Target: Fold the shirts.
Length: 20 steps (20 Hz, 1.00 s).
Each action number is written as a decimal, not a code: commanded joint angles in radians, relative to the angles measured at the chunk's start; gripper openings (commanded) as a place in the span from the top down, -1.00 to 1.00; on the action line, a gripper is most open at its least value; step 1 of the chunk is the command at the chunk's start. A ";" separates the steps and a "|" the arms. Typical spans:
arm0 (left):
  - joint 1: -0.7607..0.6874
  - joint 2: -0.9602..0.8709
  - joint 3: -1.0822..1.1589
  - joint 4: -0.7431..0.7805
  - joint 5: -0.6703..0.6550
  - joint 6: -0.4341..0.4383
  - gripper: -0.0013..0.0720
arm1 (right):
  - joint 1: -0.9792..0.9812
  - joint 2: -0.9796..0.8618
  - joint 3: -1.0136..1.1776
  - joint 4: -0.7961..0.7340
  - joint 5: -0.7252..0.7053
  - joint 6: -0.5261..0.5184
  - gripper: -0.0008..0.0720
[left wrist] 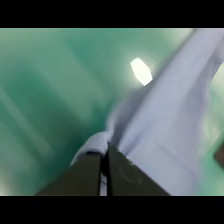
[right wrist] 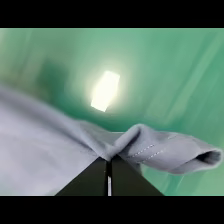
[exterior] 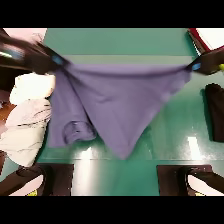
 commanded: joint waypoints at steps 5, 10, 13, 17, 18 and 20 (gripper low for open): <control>0.001 -0.388 -0.261 -0.013 0.176 0.054 -0.70 | 0.016 -0.224 -0.300 0.010 -0.216 -0.013 0.95; 0.052 -0.358 -0.166 0.103 0.099 0.053 -0.71 | -0.047 -0.241 -0.226 0.011 -0.192 -0.013 0.94; 0.158 -0.269 -0.159 0.126 0.031 0.054 -0.71 | -0.100 -0.241 -0.162 0.012 -0.151 -0.013 0.94; 0.204 -0.262 -0.288 0.126 0.017 0.047 -0.72 | -0.118 -0.241 -0.151 0.012 -0.150 -0.014 0.94; 0.204 -0.263 -0.344 0.126 0.074 0.047 -0.72 | -0.114 -0.241 -0.151 0.013 -0.150 -0.014 0.95; 0.204 -0.266 -0.448 0.124 0.185 0.036 -0.72 | -0.110 -0.241 -0.151 0.013 -0.150 -0.015 0.94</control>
